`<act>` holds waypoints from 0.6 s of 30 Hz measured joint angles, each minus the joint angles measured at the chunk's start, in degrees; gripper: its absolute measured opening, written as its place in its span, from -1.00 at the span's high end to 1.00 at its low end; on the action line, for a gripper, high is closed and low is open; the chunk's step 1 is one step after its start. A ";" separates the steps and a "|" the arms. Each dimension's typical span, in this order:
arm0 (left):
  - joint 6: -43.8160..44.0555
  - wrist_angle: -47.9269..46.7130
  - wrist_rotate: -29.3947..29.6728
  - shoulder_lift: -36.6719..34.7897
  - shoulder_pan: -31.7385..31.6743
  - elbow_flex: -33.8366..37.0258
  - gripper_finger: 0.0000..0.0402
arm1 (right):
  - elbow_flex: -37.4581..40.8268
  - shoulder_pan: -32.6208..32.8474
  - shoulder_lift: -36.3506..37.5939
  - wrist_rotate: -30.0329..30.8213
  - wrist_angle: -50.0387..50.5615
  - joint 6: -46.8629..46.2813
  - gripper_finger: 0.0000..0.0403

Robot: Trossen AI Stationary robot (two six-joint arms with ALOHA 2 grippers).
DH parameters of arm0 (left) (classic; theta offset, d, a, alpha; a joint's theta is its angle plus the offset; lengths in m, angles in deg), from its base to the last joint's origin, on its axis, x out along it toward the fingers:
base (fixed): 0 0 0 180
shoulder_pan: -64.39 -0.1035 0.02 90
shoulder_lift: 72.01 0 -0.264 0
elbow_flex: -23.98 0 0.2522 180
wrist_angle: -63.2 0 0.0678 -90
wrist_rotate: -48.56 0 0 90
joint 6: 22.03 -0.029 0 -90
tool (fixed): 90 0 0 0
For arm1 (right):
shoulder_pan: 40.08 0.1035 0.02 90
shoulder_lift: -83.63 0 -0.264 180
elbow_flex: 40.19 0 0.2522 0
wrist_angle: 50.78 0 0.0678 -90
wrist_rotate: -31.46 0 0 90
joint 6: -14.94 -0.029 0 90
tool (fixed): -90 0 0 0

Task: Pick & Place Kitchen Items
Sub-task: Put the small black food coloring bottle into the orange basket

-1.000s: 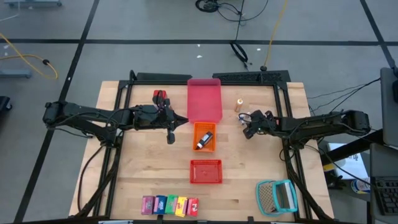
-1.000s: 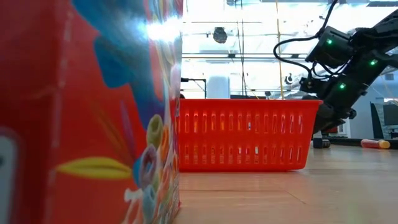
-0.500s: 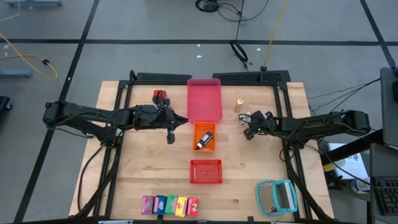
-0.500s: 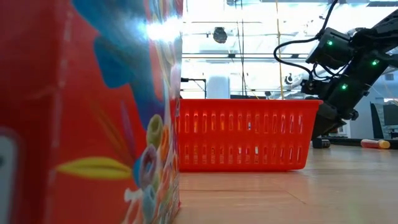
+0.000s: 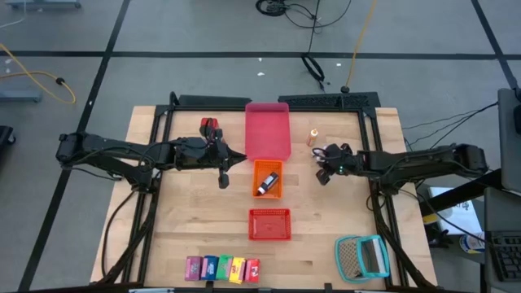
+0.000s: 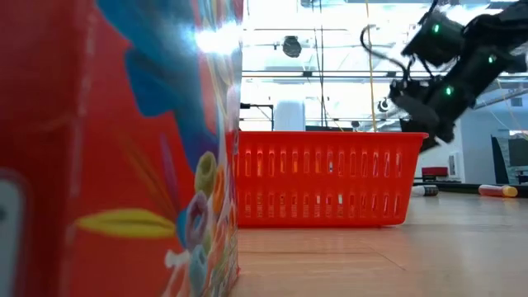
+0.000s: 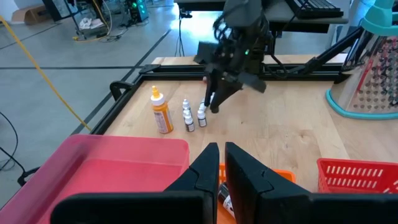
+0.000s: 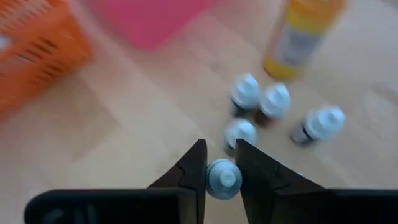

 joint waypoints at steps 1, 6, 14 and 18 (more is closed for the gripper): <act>0.00 0.00 -0.02 0.00 0.00 0.02 0.85 | -0.66 0.86 0.54 -0.07 -0.06 0.28 0.72; -0.04 0.00 0.00 0.00 0.00 0.01 0.85 | -2.41 5.99 1.52 -3.45 -3.85 1.25 0.72; -0.20 0.02 0.00 0.00 -0.02 0.00 0.85 | -2.47 16.61 -1.39 -7.49 -20.89 1.99 0.72; -0.13 0.02 0.00 0.00 -0.02 0.02 0.85 | -2.49 21.02 -4.93 -7.49 -28.61 2.45 0.72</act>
